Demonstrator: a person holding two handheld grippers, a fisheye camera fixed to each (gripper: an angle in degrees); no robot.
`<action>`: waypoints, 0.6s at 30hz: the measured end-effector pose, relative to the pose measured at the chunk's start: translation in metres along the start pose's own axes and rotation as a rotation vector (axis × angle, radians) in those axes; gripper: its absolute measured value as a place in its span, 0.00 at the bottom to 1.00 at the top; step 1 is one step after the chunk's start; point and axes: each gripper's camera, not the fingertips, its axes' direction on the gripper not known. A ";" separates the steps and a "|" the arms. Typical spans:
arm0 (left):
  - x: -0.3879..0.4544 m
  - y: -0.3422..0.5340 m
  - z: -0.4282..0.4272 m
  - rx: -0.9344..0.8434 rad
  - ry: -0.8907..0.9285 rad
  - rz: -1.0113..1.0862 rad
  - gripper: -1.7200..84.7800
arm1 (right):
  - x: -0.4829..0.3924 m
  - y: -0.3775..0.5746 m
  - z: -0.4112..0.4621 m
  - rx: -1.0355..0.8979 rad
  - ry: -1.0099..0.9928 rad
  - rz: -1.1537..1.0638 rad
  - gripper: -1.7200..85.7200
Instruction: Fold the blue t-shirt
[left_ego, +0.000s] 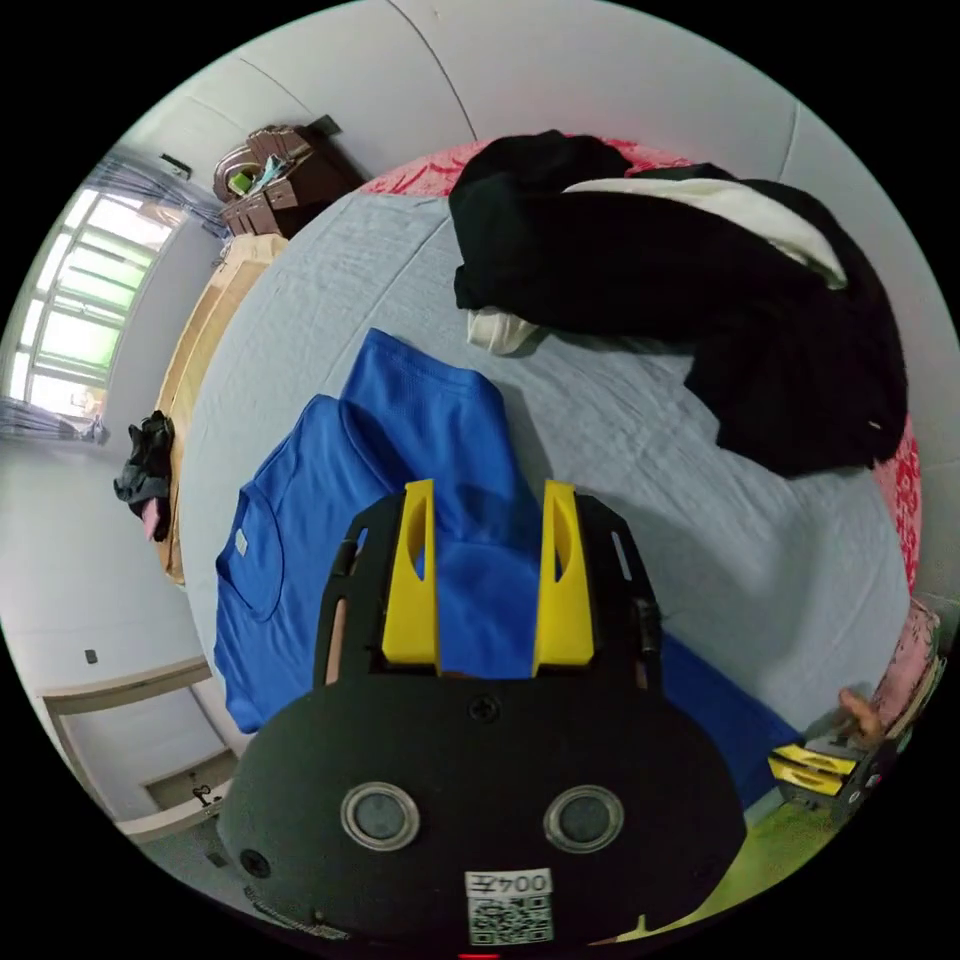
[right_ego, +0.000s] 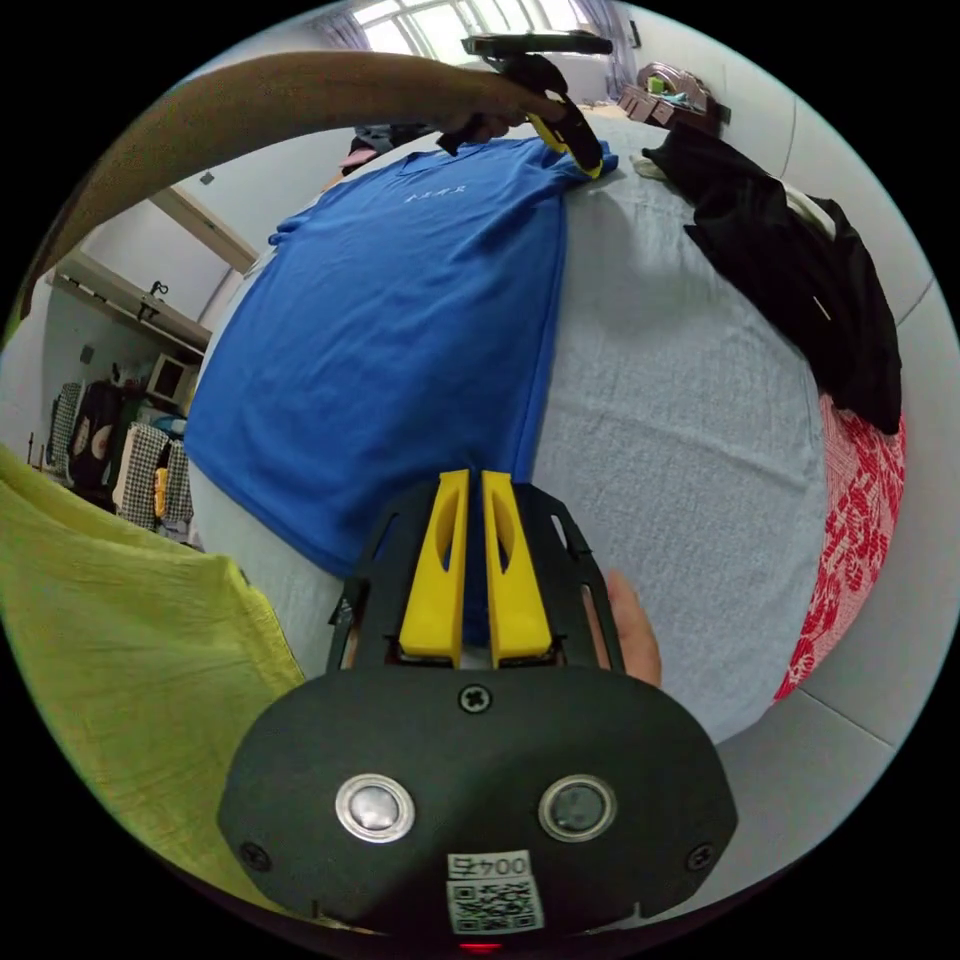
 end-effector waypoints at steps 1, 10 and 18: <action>-0.005 -0.004 0.009 -0.013 0.000 -0.006 0.14 | 0.002 0.001 -0.001 0.008 -0.001 0.008 0.04; -0.122 0.075 0.027 0.436 0.752 -0.350 0.11 | 0.061 0.004 -0.041 0.169 -0.234 0.147 0.05; -0.177 0.104 0.058 0.467 0.905 -0.351 0.14 | 0.151 -0.090 -0.054 0.362 -0.395 0.216 0.17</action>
